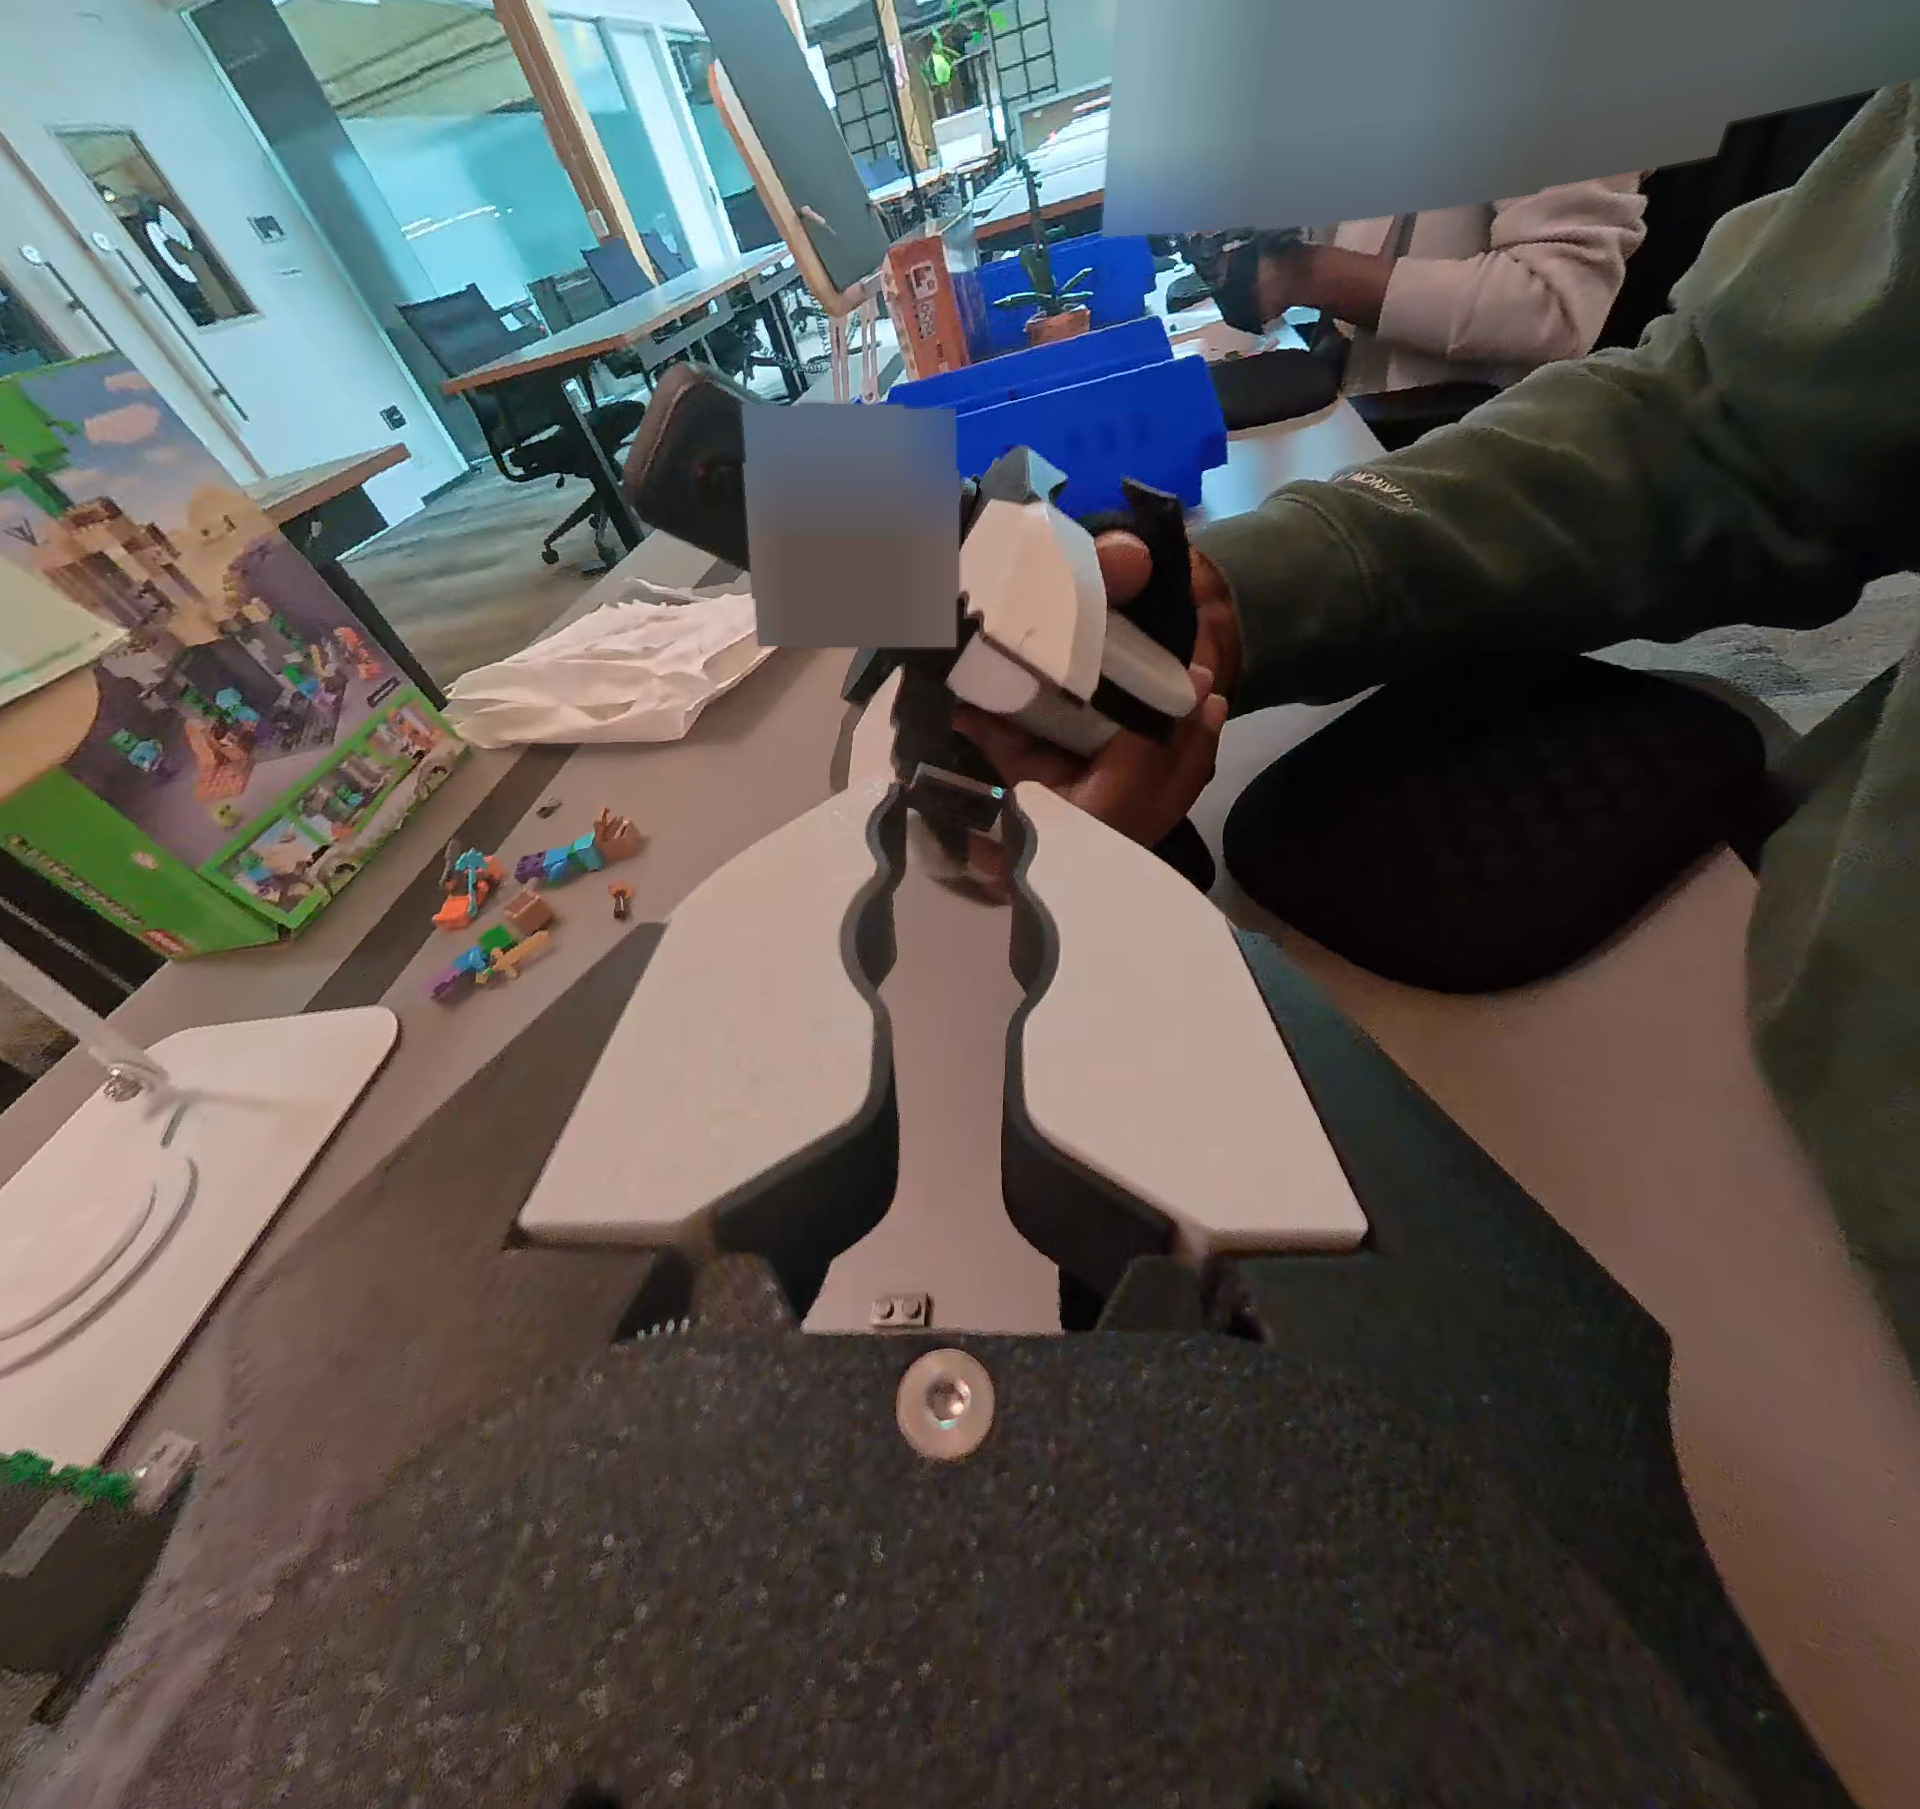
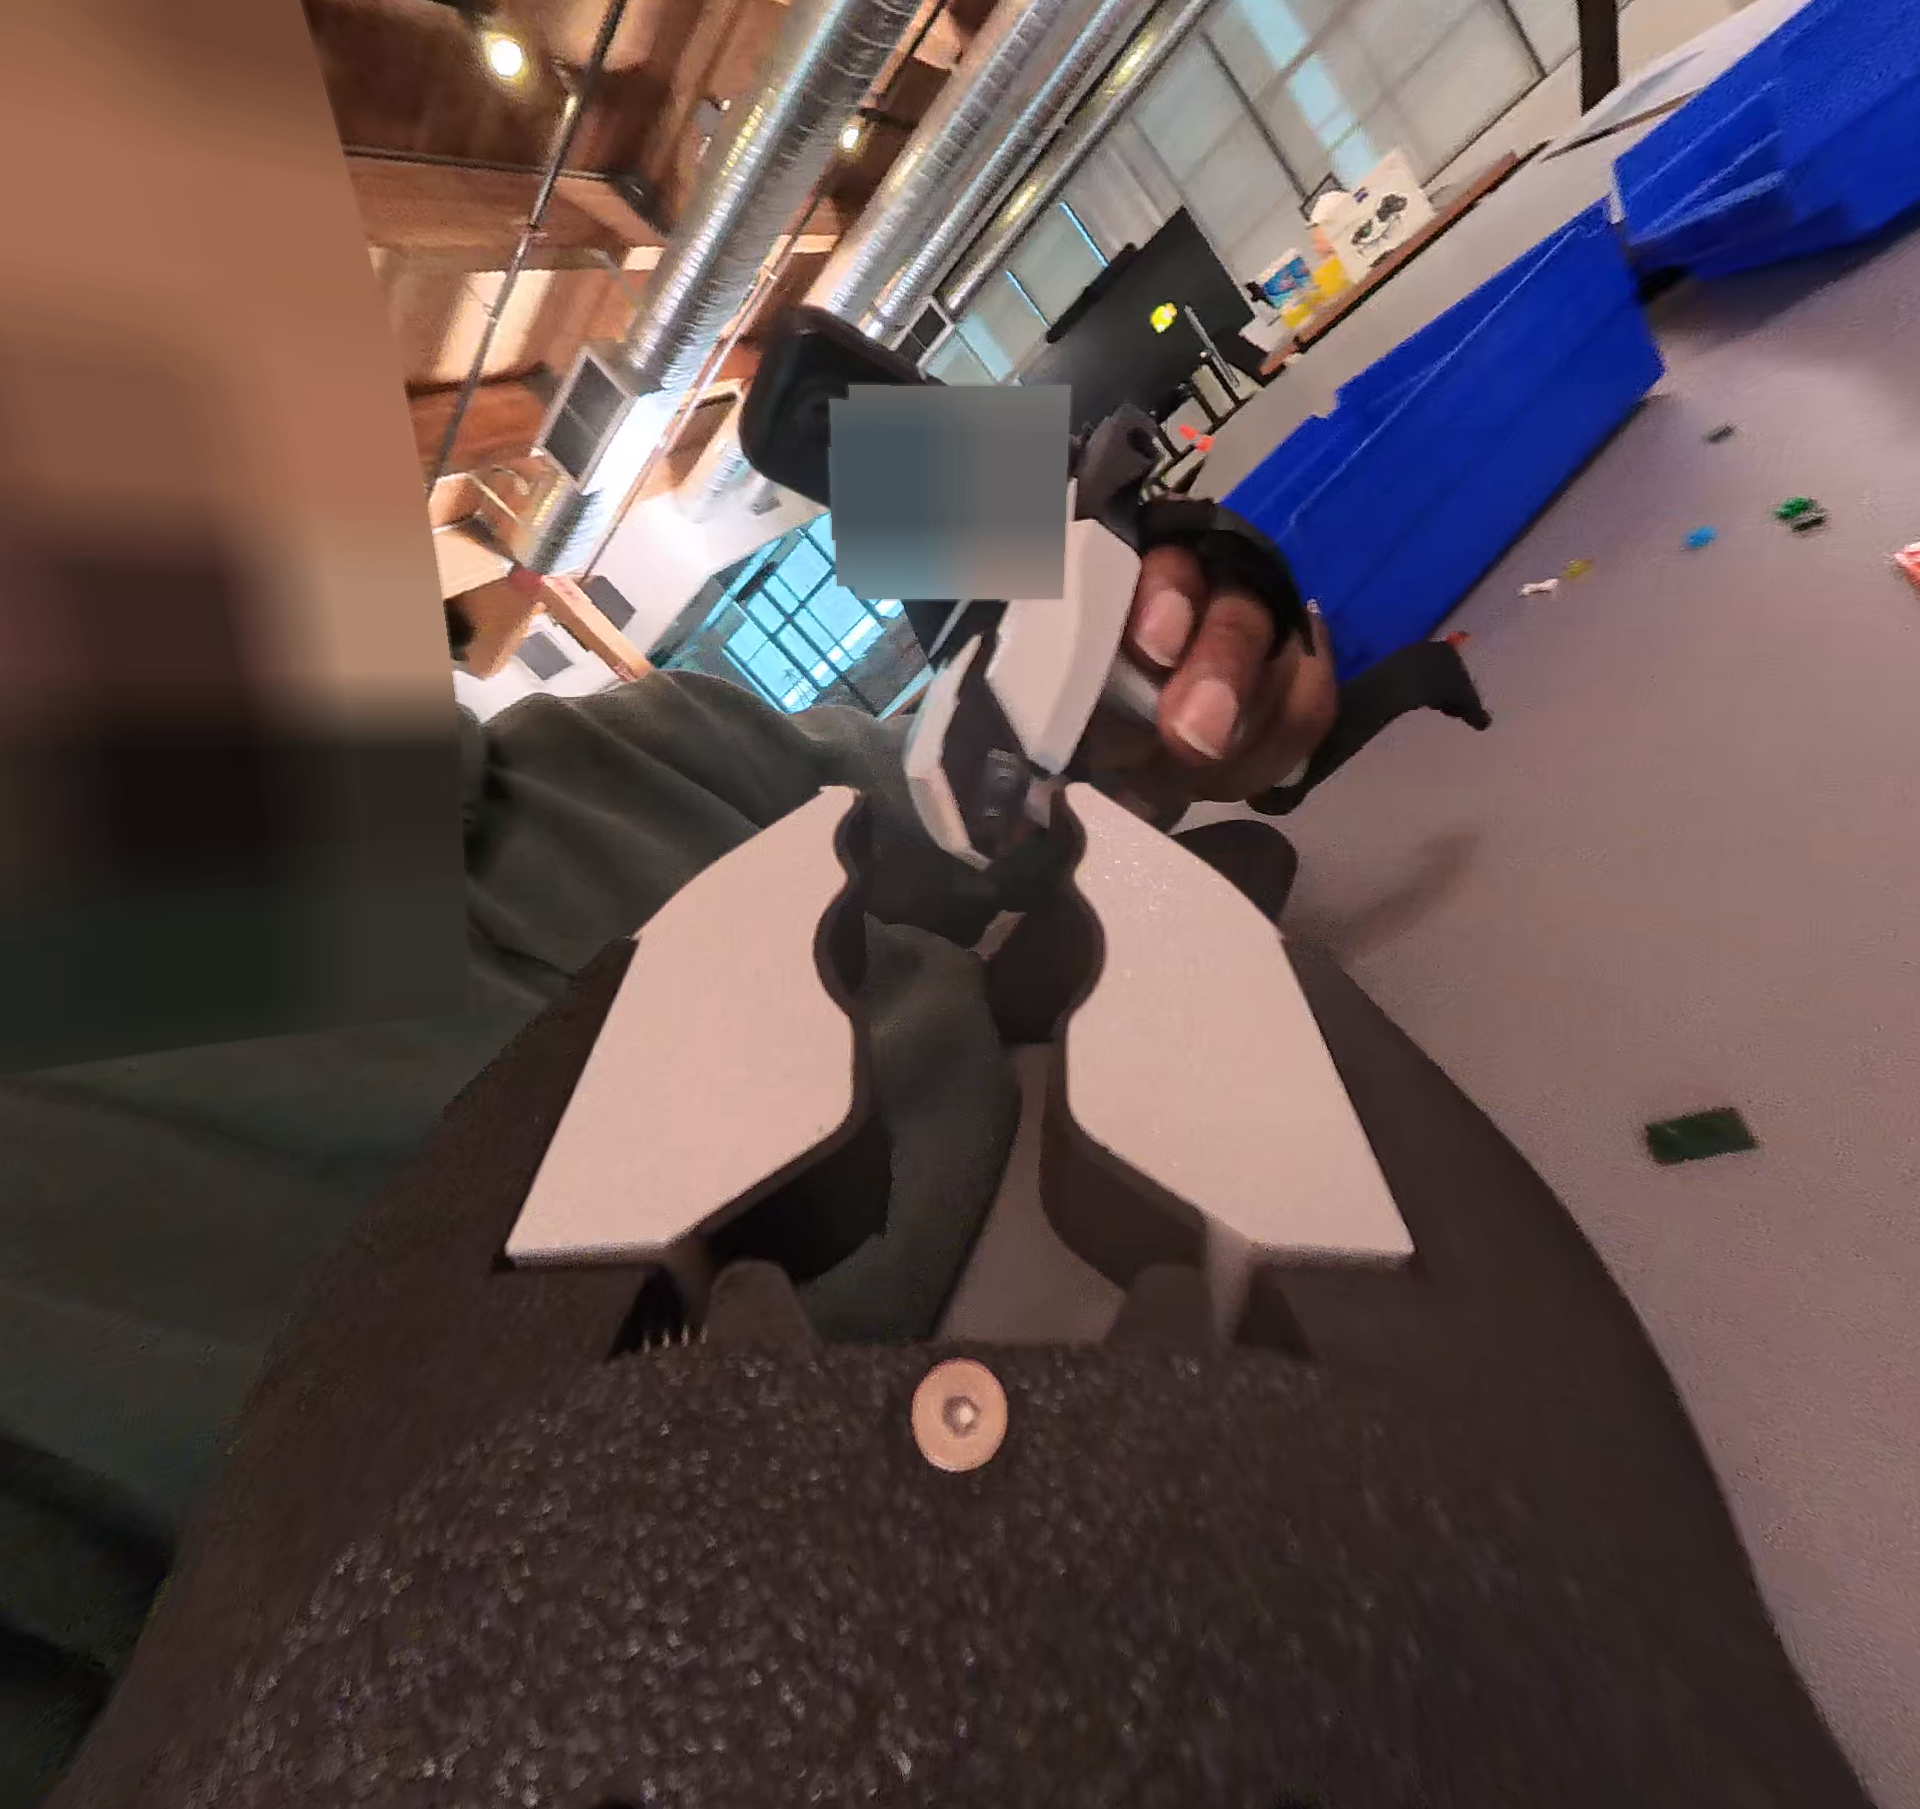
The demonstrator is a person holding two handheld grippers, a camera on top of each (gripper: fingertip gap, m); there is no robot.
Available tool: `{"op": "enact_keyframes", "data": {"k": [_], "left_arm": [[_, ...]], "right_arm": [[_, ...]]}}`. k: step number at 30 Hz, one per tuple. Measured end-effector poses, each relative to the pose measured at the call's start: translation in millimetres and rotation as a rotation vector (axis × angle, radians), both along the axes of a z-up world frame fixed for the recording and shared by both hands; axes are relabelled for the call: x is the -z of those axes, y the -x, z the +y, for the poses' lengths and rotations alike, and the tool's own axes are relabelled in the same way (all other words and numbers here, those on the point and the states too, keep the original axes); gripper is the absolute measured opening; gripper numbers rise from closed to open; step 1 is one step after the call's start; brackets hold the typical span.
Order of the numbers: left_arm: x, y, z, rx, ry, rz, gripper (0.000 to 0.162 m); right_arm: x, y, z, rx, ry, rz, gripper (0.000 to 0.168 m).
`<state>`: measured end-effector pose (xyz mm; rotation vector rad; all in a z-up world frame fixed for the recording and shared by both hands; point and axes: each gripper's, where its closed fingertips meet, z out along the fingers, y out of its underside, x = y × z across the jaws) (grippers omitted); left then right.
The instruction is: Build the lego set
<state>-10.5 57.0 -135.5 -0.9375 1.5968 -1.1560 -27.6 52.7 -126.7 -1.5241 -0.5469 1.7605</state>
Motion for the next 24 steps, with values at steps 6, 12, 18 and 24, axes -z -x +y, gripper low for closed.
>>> {"op": "enact_keyframes", "data": {"k": [6, 12, 18, 24], "left_arm": [[20.8, 4.4, 11.8, -0.066, -0.013, 0.042, 0.017], [39.4, 1.3, 18.2, -0.094, -0.019, 0.101, 0.017], [80.7, -1.1, 22.3, -0.092, -0.009, 0.293, 0.017], [136.9, -4.9, 33.7, -0.116, -0.069, 0.555, 0.017]], "right_arm": [[15.2, -4.8, 8.5, 0.042, 0.053, -0.02, 0.029], [31.8, -6.8, 13.9, 0.078, 0.076, -0.095, 0.027], [63.2, -17.3, 24.0, 0.181, 0.036, -0.347, 0.027], [90.6, -36.7, 35.2, 0.312, -0.074, -0.628, 0.027]]}}
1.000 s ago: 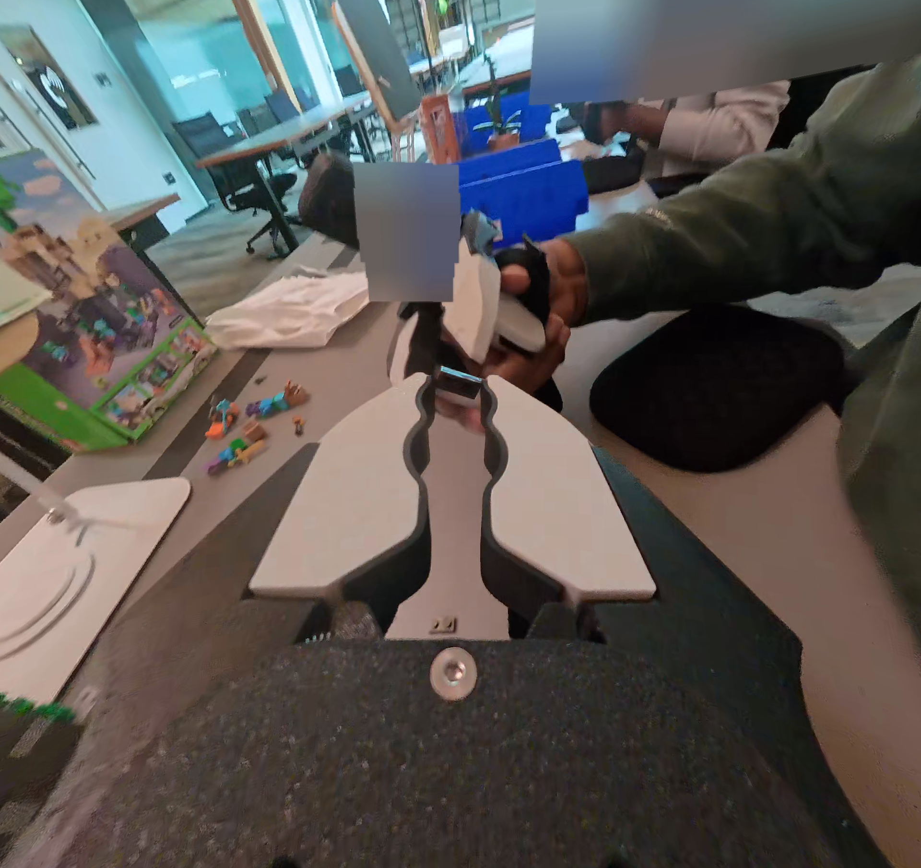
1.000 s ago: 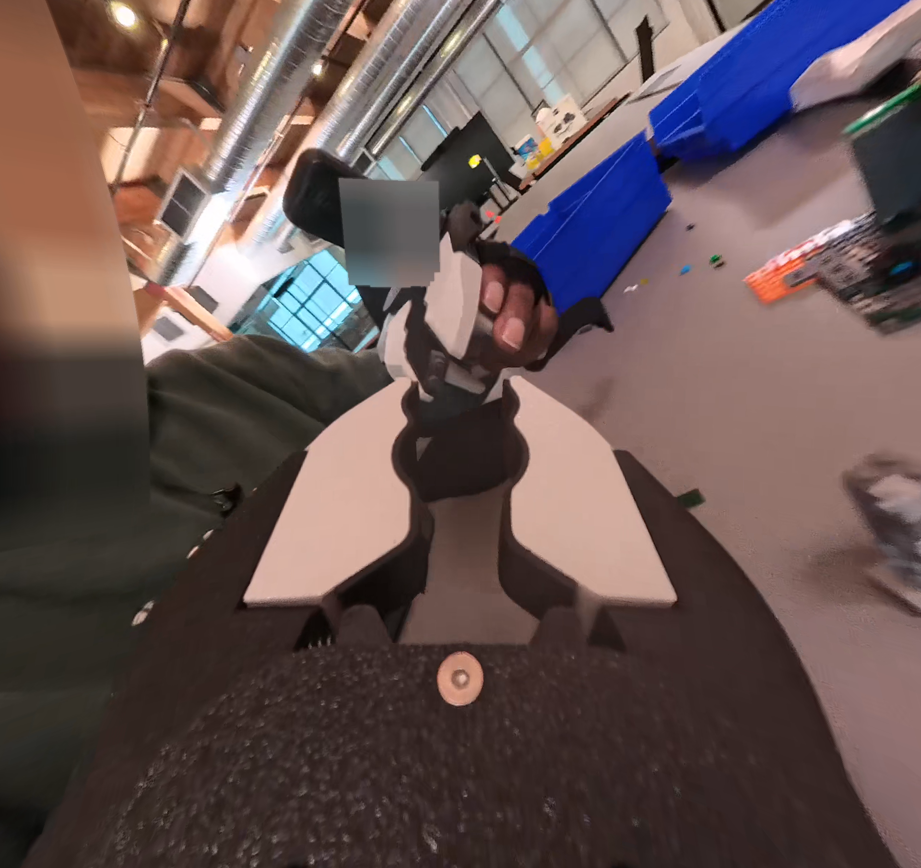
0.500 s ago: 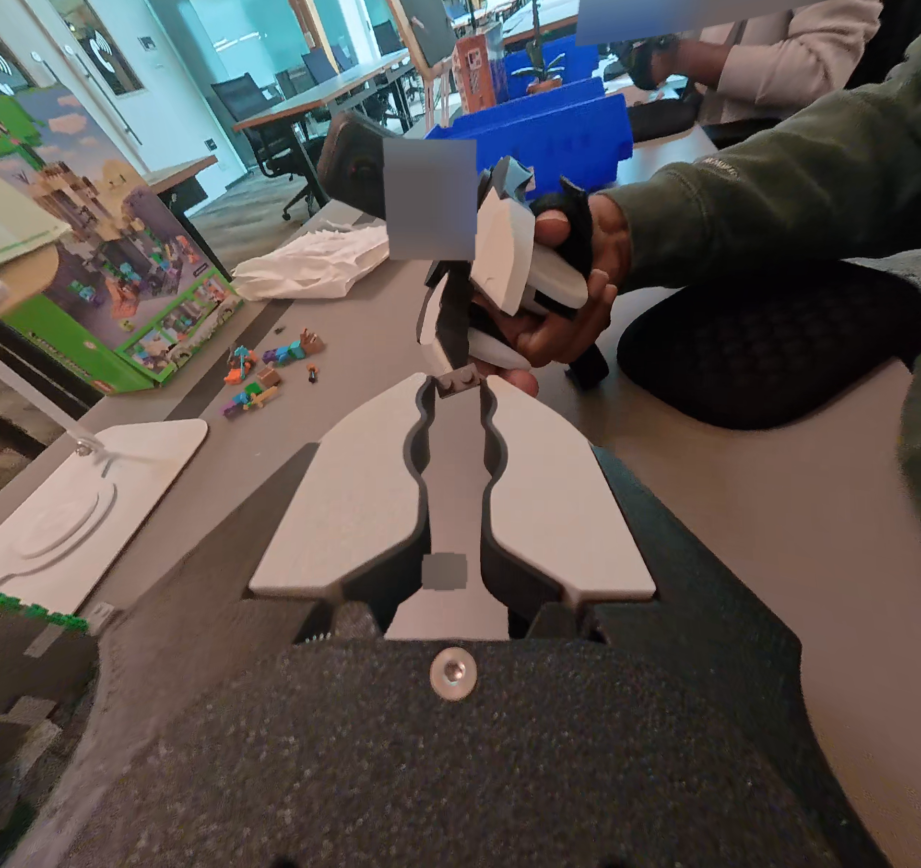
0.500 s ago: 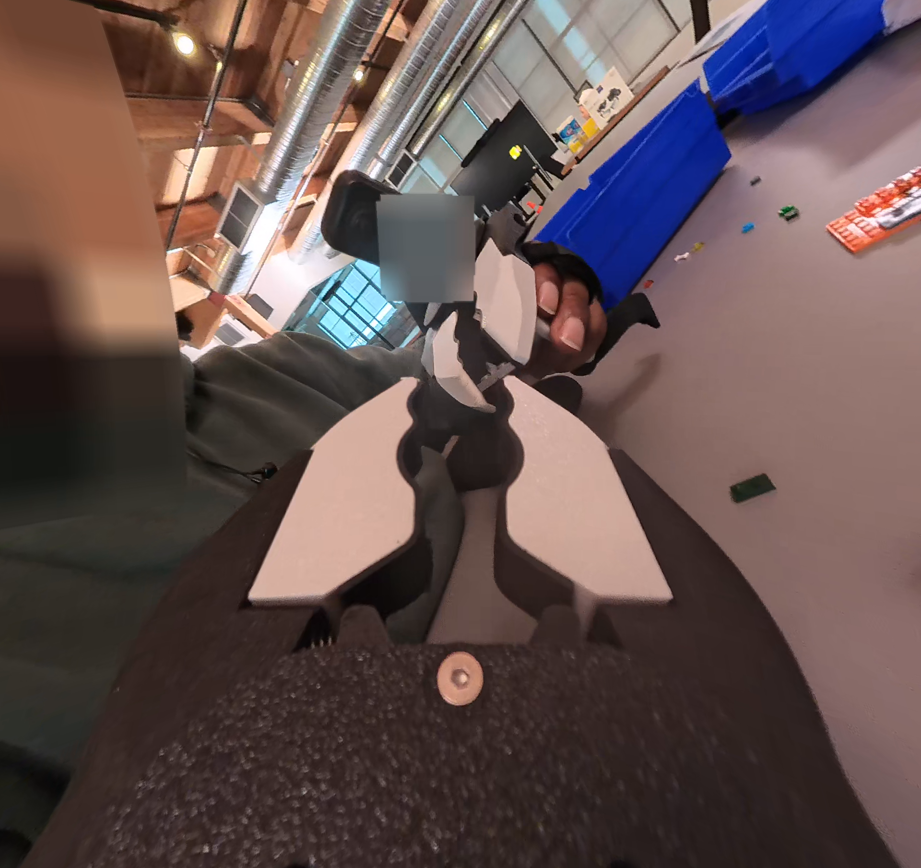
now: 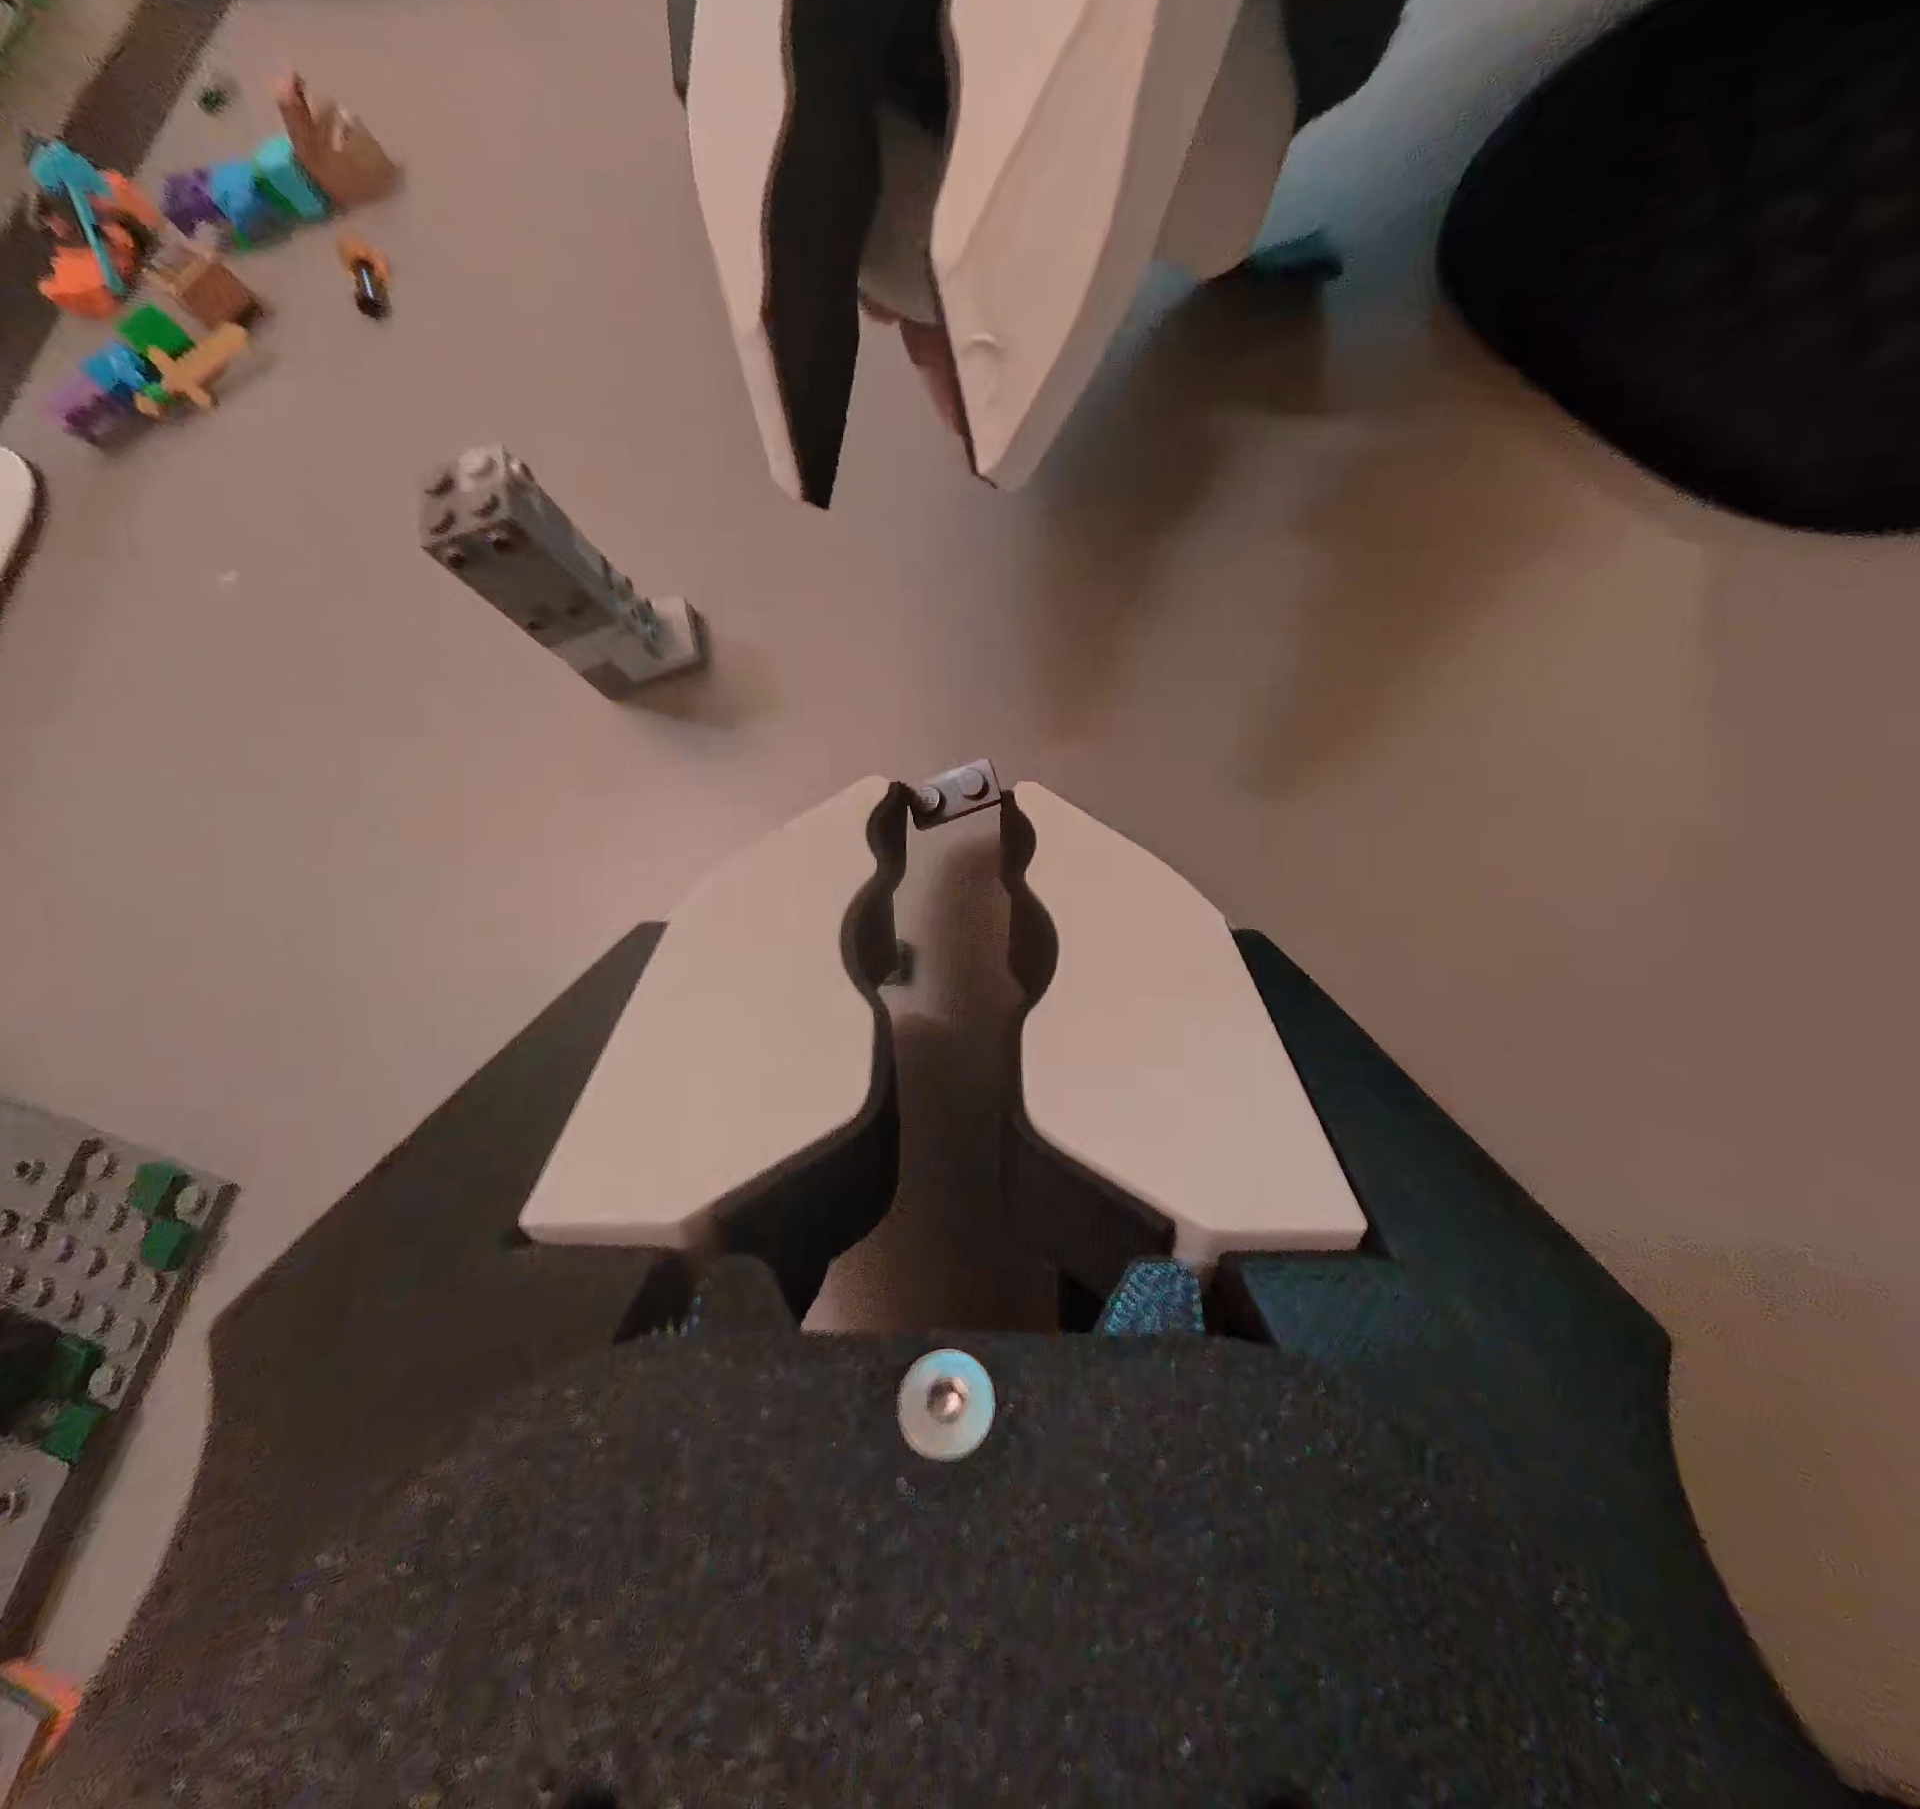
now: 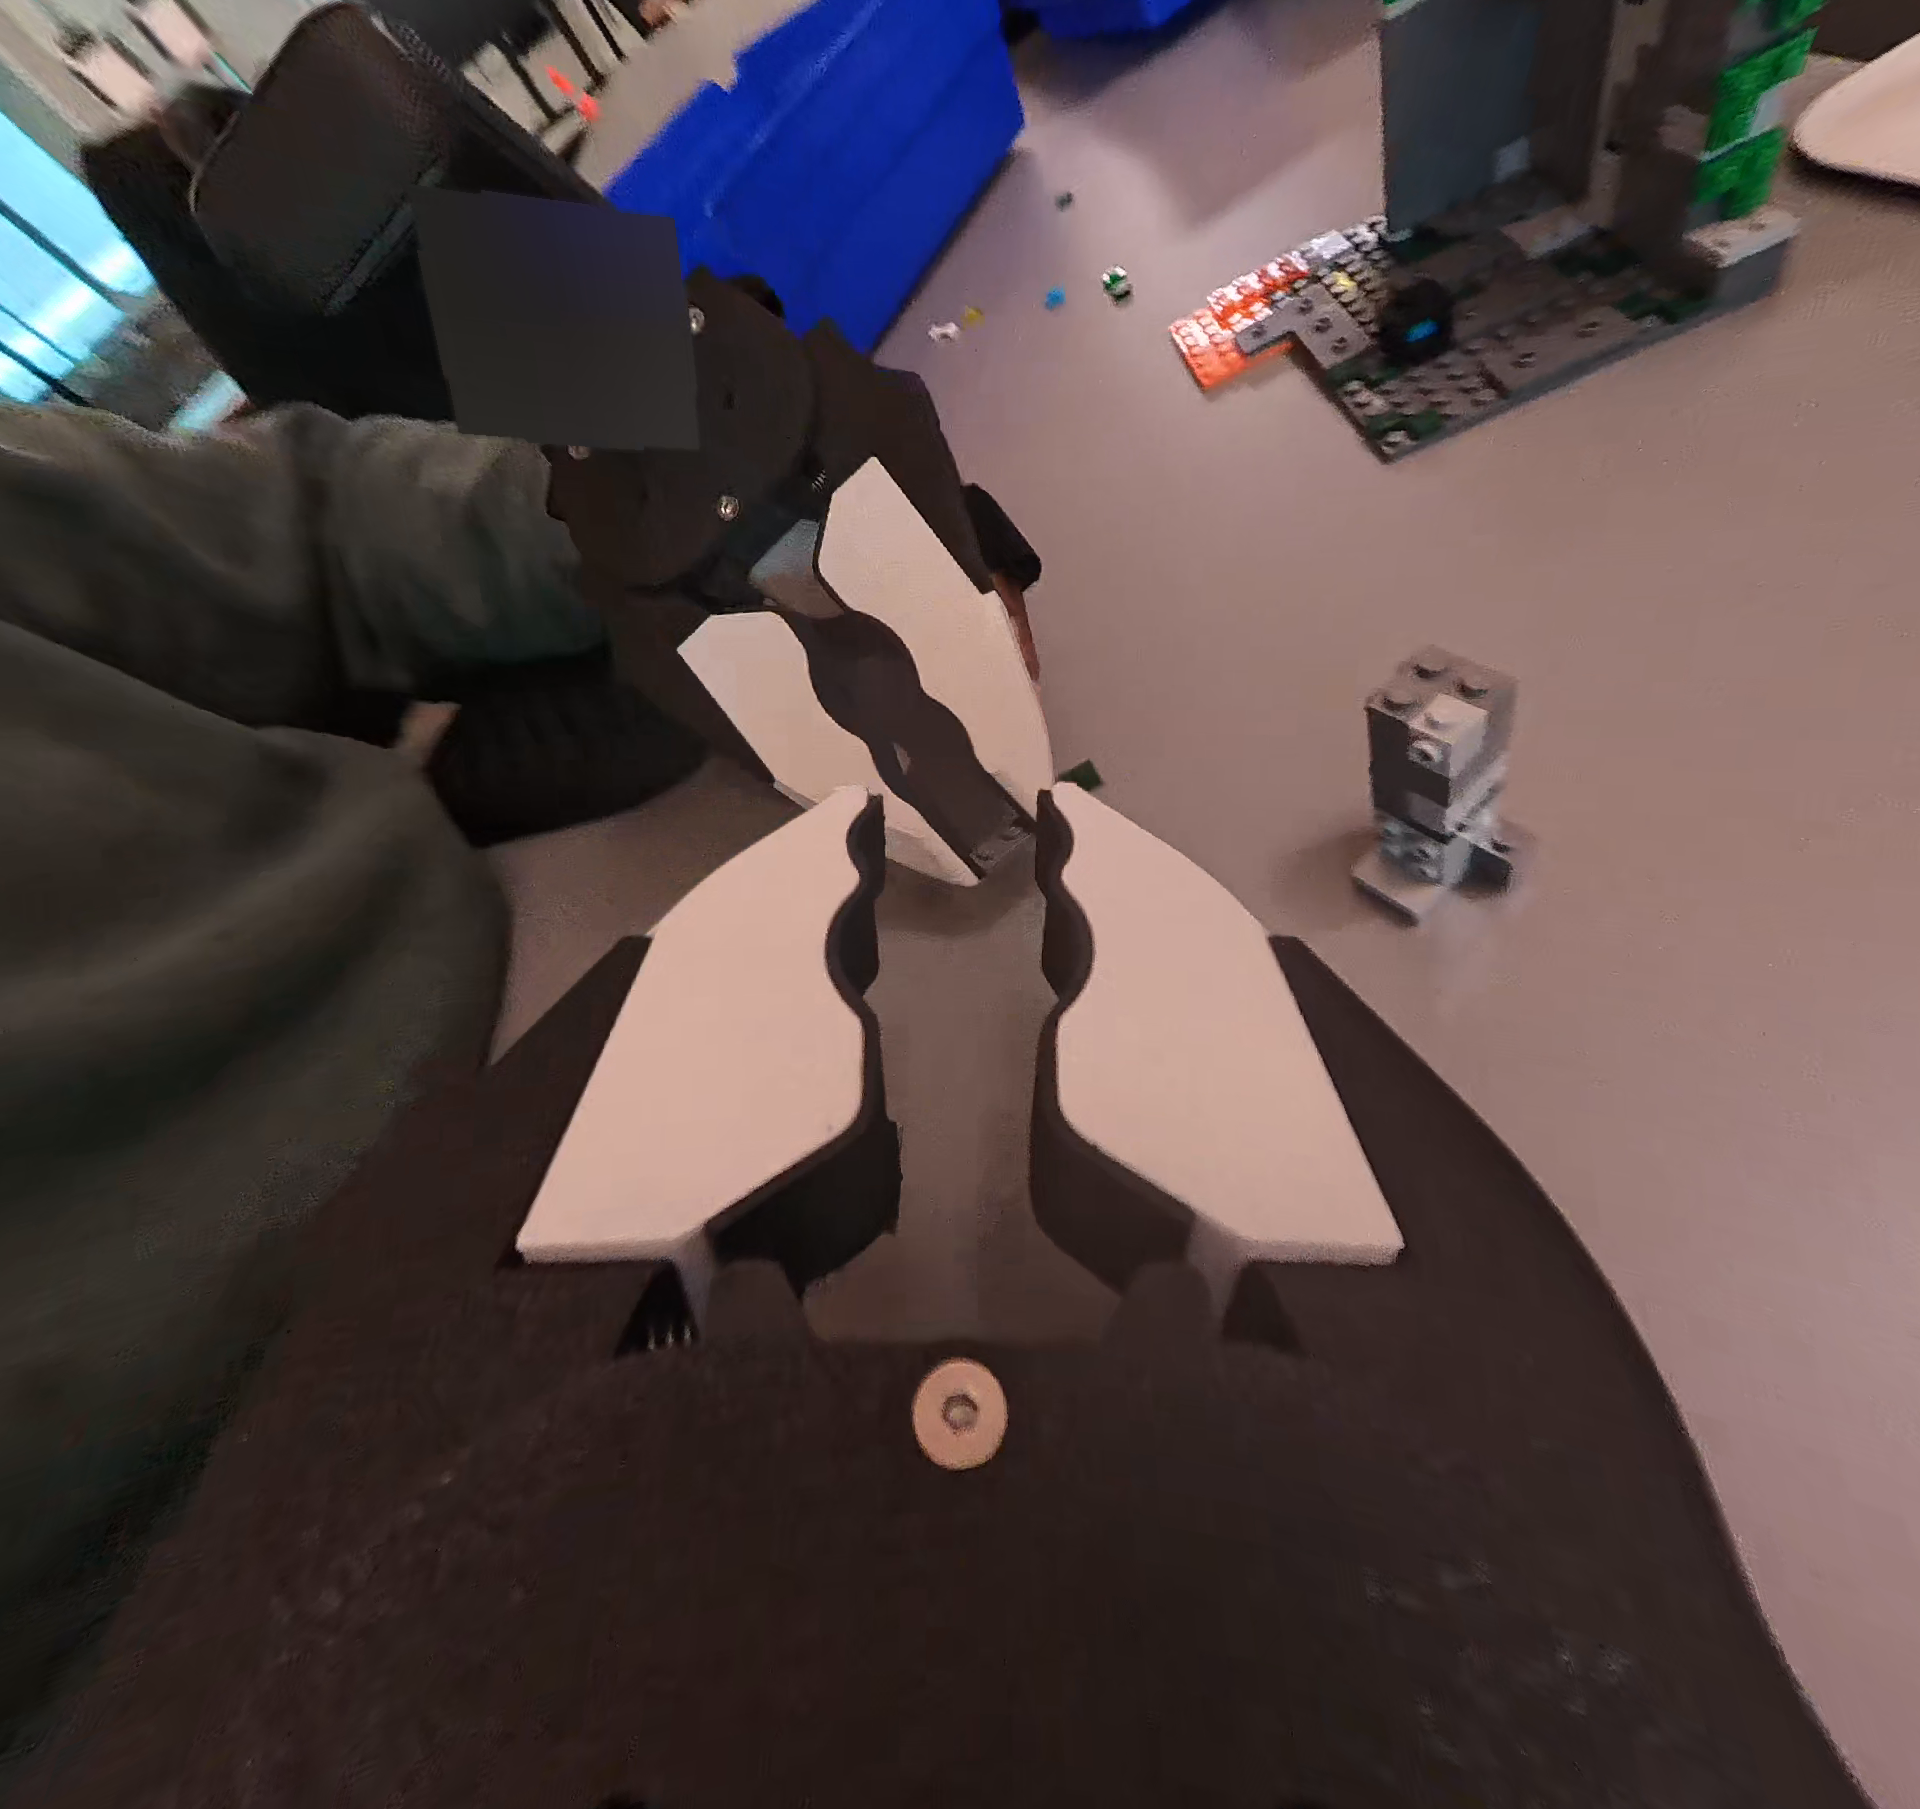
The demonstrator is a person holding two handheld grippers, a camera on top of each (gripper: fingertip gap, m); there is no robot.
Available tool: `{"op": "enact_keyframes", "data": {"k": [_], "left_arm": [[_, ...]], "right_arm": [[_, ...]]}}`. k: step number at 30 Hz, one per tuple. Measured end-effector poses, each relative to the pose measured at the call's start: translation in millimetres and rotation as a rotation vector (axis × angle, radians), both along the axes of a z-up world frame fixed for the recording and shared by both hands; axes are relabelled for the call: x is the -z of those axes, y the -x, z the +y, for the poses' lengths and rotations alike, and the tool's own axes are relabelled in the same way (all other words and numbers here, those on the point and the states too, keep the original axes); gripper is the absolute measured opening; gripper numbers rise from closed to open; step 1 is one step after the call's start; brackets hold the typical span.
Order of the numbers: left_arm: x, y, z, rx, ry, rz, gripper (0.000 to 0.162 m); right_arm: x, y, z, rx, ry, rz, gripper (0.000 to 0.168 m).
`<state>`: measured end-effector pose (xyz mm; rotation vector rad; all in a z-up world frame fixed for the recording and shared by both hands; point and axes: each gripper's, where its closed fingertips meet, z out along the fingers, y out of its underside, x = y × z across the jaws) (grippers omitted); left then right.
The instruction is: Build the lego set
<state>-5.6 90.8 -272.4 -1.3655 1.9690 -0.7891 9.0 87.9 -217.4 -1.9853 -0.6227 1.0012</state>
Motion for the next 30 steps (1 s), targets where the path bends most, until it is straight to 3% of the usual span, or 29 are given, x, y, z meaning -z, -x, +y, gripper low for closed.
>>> {"op": "enact_keyframes", "data": {"k": [4, 12, 19, 30], "left_arm": [[11.8, -4.0, 7.8, -0.006, -0.037, 0.053, 0.017], [7.2, -6.7, 11.8, -0.009, -0.005, 0.047, 0.025], [2.9, 13.6, 25.1, -0.061, -0.03, 0.085, 0.021], [14.2, 22.5, 28.6, -0.073, 0.033, 0.15, 0.019]], "right_arm": [[13.0, 0.2, -2.6, -0.008, -0.01, -0.077, 0.027], [27.0, -1.0, -6.1, -0.01, -0.016, -0.167, 0.027], [44.9, -2.4, 6.2, -0.013, -0.114, -0.4, 0.025], [61.4, 0.3, 20.4, -0.205, -0.149, -0.685, 0.011]]}}
